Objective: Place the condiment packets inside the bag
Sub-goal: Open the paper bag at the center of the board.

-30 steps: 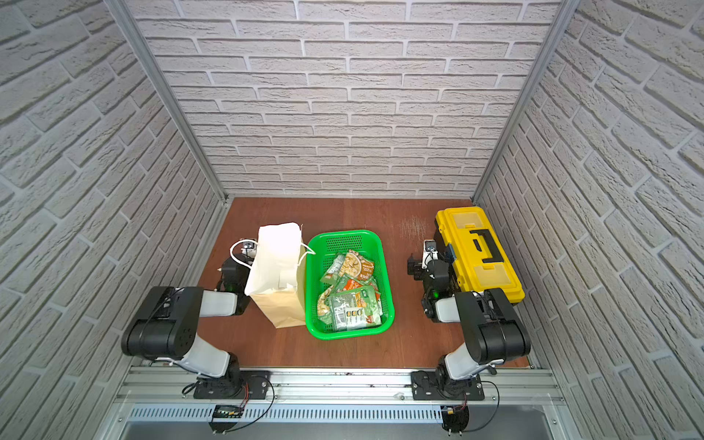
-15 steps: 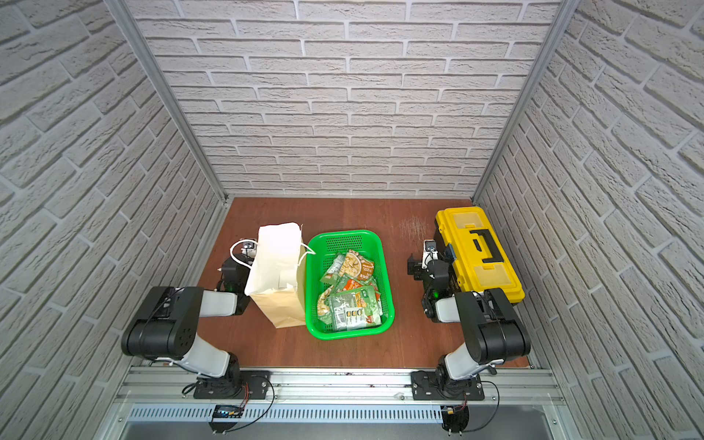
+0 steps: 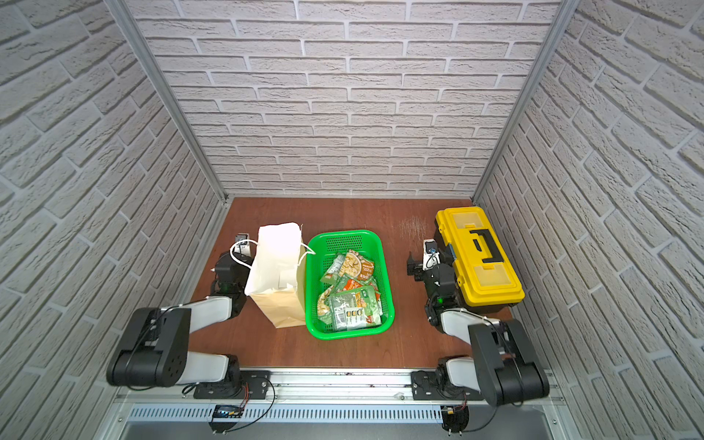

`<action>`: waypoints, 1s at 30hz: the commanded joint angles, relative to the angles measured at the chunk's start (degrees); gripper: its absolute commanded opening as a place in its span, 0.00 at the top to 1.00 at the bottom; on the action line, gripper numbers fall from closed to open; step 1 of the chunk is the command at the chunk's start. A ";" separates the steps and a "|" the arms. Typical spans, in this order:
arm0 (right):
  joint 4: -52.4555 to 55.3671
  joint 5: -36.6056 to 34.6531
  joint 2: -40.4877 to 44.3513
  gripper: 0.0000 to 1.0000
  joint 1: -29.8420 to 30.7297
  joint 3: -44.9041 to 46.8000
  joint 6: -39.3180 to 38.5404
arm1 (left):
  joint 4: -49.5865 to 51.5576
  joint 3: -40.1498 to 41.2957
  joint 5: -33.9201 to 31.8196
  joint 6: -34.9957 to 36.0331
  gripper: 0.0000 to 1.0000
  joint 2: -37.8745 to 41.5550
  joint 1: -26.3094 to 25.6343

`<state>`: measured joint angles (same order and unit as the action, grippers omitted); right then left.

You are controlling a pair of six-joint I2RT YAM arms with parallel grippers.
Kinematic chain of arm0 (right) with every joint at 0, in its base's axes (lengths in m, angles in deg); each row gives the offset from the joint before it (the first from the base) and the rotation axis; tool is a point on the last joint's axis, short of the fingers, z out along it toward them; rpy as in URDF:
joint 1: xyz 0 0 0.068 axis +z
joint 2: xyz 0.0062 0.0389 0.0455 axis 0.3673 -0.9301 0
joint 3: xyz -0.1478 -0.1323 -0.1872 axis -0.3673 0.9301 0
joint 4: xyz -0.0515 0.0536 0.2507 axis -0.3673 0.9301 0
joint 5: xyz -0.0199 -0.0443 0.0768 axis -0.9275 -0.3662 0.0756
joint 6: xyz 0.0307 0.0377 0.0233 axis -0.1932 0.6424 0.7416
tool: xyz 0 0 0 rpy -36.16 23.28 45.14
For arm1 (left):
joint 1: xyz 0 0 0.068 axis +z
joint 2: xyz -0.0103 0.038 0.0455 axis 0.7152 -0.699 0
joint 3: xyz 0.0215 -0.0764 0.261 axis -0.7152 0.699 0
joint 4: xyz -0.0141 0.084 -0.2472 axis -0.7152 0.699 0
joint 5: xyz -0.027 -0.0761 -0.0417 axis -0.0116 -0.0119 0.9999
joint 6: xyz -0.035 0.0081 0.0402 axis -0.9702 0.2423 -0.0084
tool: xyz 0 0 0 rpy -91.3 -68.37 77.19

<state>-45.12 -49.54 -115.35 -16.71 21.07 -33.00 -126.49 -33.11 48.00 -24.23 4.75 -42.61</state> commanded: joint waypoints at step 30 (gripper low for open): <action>61.54 34.99 29.10 0.00 0.78 -14.39 34.67 | 67.39 -21.00 12.68 -32.28 0.02 49.94 -5.43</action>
<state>15.27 -18.05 -84.95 -16.07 6.27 -0.11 -62.84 -53.66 56.08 -53.48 52.75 -48.14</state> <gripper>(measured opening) 0.995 0.983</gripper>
